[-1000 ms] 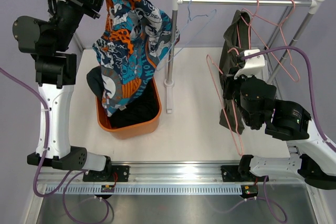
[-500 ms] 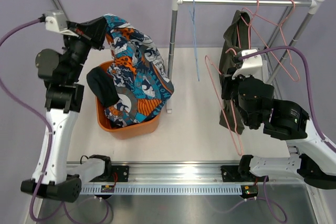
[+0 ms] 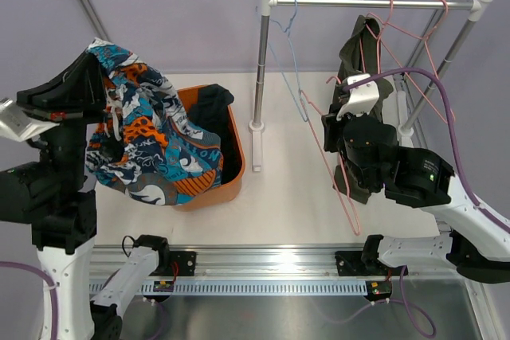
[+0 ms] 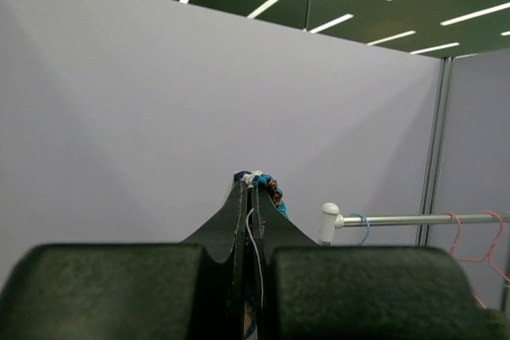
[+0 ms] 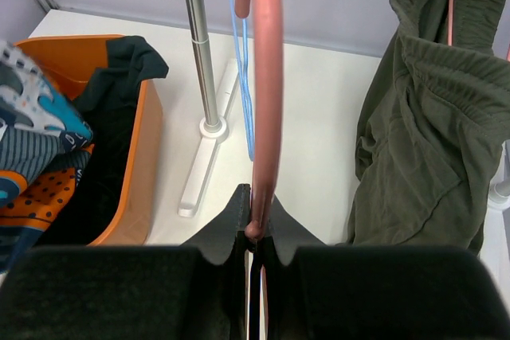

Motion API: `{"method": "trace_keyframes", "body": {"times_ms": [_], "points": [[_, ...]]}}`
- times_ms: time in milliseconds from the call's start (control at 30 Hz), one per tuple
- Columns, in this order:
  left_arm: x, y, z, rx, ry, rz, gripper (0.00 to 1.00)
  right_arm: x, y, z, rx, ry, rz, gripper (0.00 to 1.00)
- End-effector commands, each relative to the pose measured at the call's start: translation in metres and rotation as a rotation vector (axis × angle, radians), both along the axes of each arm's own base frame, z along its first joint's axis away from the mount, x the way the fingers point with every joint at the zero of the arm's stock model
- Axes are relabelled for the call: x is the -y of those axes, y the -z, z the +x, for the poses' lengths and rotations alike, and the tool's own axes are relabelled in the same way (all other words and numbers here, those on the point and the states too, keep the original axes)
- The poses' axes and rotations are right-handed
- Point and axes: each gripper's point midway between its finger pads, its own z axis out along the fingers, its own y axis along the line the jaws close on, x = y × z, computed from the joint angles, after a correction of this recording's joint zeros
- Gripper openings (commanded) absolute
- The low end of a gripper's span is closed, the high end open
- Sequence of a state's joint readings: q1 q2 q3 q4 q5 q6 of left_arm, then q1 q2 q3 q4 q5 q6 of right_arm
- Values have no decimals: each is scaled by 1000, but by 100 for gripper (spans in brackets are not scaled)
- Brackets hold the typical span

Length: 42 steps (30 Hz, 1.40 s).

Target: Remove the shorts from the hanger

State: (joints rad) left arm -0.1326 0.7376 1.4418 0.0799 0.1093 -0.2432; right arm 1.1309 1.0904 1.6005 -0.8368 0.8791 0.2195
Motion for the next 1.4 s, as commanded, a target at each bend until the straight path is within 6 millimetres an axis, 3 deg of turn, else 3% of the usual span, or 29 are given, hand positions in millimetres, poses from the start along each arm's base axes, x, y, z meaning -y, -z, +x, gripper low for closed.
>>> {"method": "trace_keyframes", "body": {"times_ms": [0, 67, 100, 167, 200, 233, 333, 433, 567, 667, 733, 967, 1100, 1133, 1233, 1367], "points": [[14, 38, 53, -141, 30, 52, 0, 2, -10, -1, 5, 3, 59, 0], [36, 56, 72, -200, 134, 92, 0, 3, -7, -2, 1, 6, 58, 0], [46, 72, 99, -268, 174, 114, 0, 3, -6, -1, -2, 10, 57, 0], [70, 94, 123, -380, 292, 165, 0, 4, -6, -2, -2, 12, 59, 0], [77, 103, 138, -432, 326, 175, 0, 5, -7, -2, -2, 14, 62, 0], [85, 115, 165, -514, 359, 175, 0, 7, -7, -2, -1, 18, 61, 0], [96, 132, 205, -628, 407, 170, 0, 12, -10, -4, 9, 28, 69, 0], [90, 146, 228, -700, 362, 129, 0, 19, -12, -4, 17, 41, 66, 0], [60, 187, 256, -835, 185, 49, 0, 22, -10, -5, 20, 46, 64, 0], [43, 231, 255, -976, 149, -42, 0, 20, -8, -4, 19, 44, 60, 0], [41, 243, 245, -984, 160, -102, 0, 20, -7, -4, 21, 46, 61, 0], [42, 300, 170, -1059, 194, -174, 0, 15, 0, -4, 9, 33, 50, 0], [39, 367, 139, -1211, 167, -160, 0, 16, 1, -5, 11, 29, 74, 0], [38, 402, 132, -1286, 156, -168, 0, 14, 3, -5, 9, 25, 74, 0], [43, 456, 125, -1418, 168, -210, 0, 9, 1, -4, 14, 15, 80, 0], [52, 498, 130, -1513, 211, -279, 0, 2, 4, -1, 5, 9, 63, 0]]}}
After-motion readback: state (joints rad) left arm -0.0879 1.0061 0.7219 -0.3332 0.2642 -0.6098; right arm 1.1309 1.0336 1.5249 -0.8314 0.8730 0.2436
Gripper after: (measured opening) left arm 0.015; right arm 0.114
